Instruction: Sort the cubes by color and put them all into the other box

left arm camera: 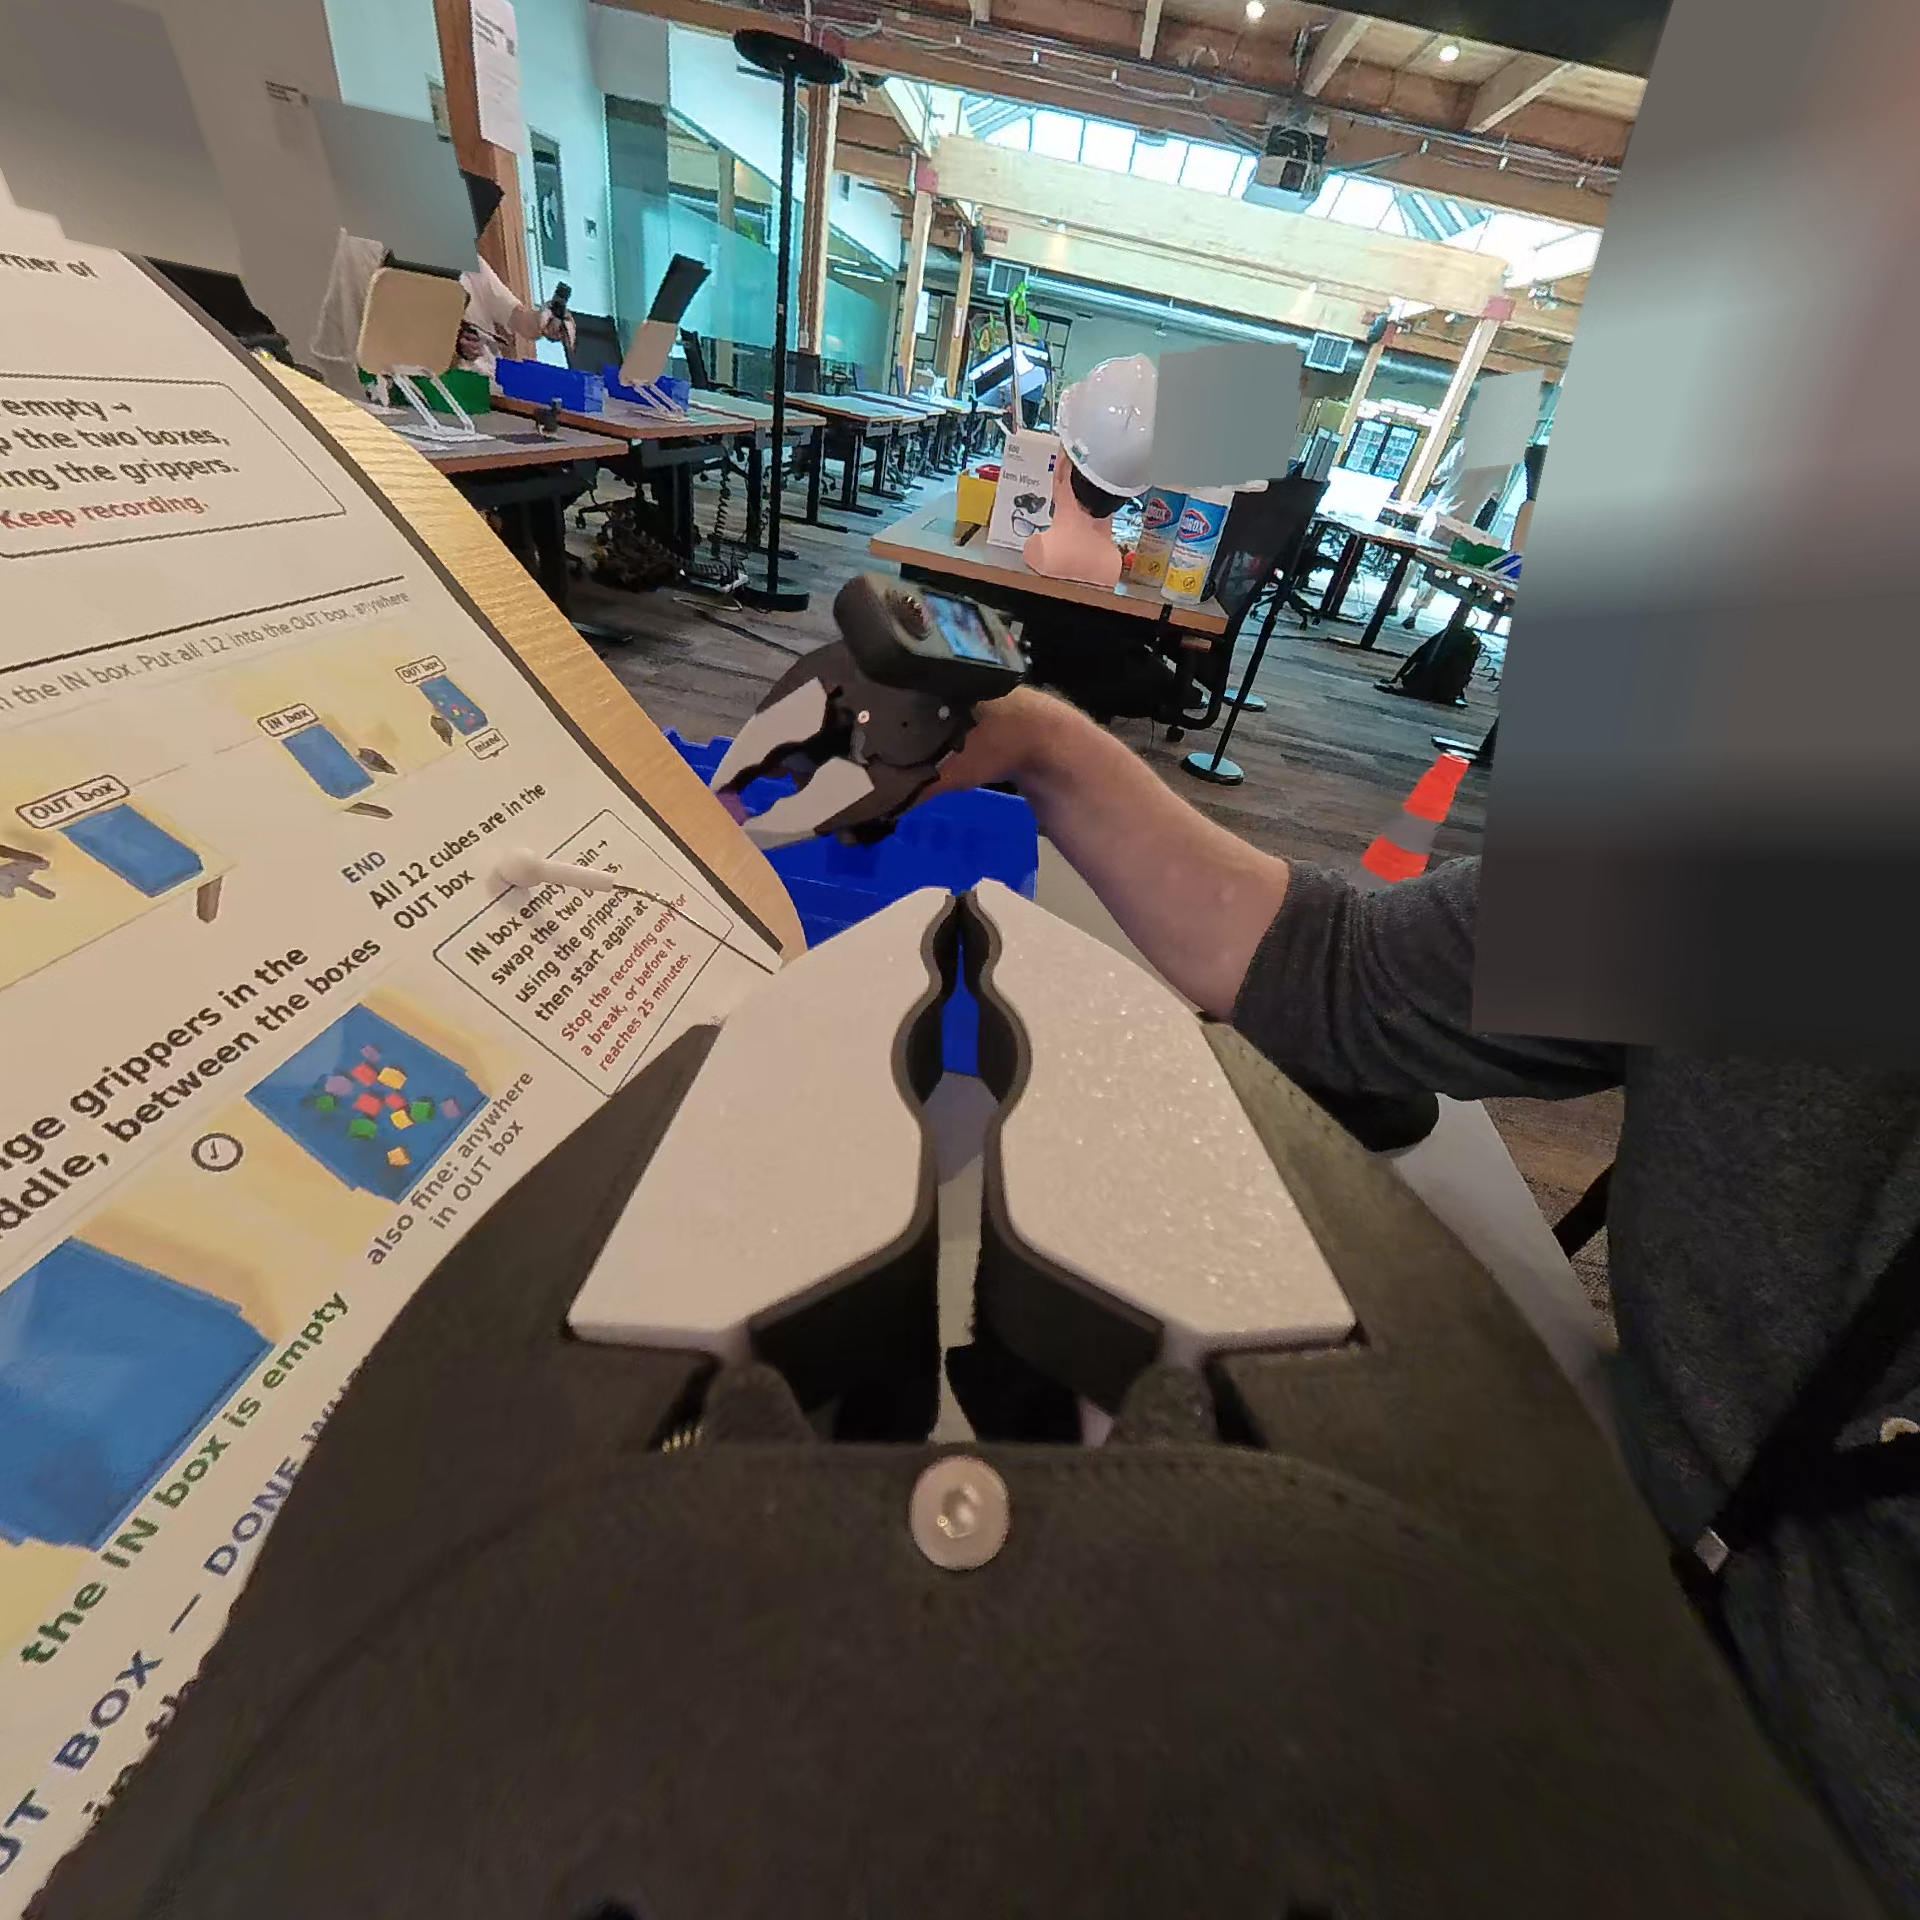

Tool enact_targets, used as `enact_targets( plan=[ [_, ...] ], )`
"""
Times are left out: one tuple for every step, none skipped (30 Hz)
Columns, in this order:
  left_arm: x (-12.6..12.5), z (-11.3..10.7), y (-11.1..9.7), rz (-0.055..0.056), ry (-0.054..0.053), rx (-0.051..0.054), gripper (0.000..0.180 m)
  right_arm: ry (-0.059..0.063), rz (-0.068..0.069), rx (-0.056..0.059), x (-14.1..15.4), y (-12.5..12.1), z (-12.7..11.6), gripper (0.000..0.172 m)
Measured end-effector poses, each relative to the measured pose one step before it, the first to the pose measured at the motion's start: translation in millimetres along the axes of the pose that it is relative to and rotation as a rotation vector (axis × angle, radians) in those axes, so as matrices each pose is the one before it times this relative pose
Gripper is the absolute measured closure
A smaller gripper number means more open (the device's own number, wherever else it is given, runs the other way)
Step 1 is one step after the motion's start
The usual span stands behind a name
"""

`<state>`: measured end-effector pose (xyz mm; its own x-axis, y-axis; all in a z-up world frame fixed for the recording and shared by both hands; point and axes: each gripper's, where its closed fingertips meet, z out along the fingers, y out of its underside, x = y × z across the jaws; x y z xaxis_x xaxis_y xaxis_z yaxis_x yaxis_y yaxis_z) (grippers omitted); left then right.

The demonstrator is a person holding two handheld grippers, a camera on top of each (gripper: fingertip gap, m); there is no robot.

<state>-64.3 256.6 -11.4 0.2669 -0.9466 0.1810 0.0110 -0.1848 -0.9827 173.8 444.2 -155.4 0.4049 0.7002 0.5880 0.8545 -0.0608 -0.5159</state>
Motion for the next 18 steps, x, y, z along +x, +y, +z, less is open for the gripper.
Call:
enact_targets(
  plan=[
    [0.40,0.83,0.81,0.0015,0.0015,-0.0030,0.180,-0.0380,-0.0082,-0.0127,-8.22,3.77,7.08,0.148],
    [0.38,0.90,0.86,0.0002,0.0022,-0.0029,0.180,-0.0389,-0.0107,-0.0112,-8.46,2.74,6.61,0.148],
    [0.59,0.96,1.03,-0.0004,0.0034,-0.0035,0.180,-0.0272,-0.0094,-0.0142,-6.31,2.73,6.40,0.148],
    [0.54,1.12,1.03,0.0001,0.0033,-0.0028,0.180,-0.0172,-0.0045,-0.0150,-4.24,2.63,5.79,0.148],
    [0.38,1.01,1.05,0.0008,0.0027,-0.0029,0.180,-0.0130,-0.0008,-0.0139,-3.19,2.43,5.26,0.149],
    [0.08,1.20,1.62,0.0006,0.0023,-0.0055,0.180,-0.0092,-0.0012,-0.0116,-2.57,1.84,4.91,0.149],
    [-0.18,1.14,1.67,-0.0001,0.0013,-0.0071,0.180,-0.0125,-0.0037,-0.0118,-3.12,1.69,4.19,0.148],
    [-0.15,1.09,1.40,-0.0006,0.0009,-0.0048,0.180,-0.0121,-0.0046,-0.0128,-3.02,1.92,3.59,0.148],
    [0.10,0.84,0.91,-0.0013,0.0023,-0.0025,0.180,-0.0054,-0.0030,-0.0163,-1.71,2.59,3.40,0.148],
    [0.50,0.77,0.87,-0.0012,0.0037,-0.0026,0.180,-0.0029,-0.0020,-0.0216,-1.00,3.58,3.35,0.148],
    [0.38,0.73,0.83,-0.0001,0.0034,-0.0031,0.180,-0.0021,-0.0049,-0.0244,-0.74,4.42,3.21,0.148],
    [0.23,0.50,0.76,0.0007,0.0015,-0.0030,0.180,0.0024,-0.0060,-0.0136,-0.15,3.06,2.92,0.148],
    [0.24,0.39,0.42,0.0008,0.0006,-0.0024,0.180,0.0032,0.0003,-0.0036,0.37,1.44,2.31,0.148],
    [0.21,0.07,0.34,0.0013,0.0004,-0.0024,0.180,0.0026,0.0055,0.0040,0.75,-0.01,1.19,0.146],
    [0.23,-0.04,0.27,0.0026,-0.0005,-0.0031,0.180,-0.0053,0.0067,0.0078,-0.20,-1.12,-0.32,0.140],
    [-0.05,-0.16,0.21,0.0035,-0.0022,-0.0033,0.180,-0.0022,0.0076,0.0076,0.48,-1.27,-1.43,0.134],
    [-0.01,-0.36,0.06,0.0038,-0.0029,-0.0027,0.180,0.0046,0.0056,0.0062,1.48,-1.13,-2.04,0.132],
    [0.06,-0.45,-0.07,0.0039,-0.0023,-0.0024,0.180,0.0100,0.0014,0.0049,2.31,-0.77,-2.34,0.132]
  ],
)
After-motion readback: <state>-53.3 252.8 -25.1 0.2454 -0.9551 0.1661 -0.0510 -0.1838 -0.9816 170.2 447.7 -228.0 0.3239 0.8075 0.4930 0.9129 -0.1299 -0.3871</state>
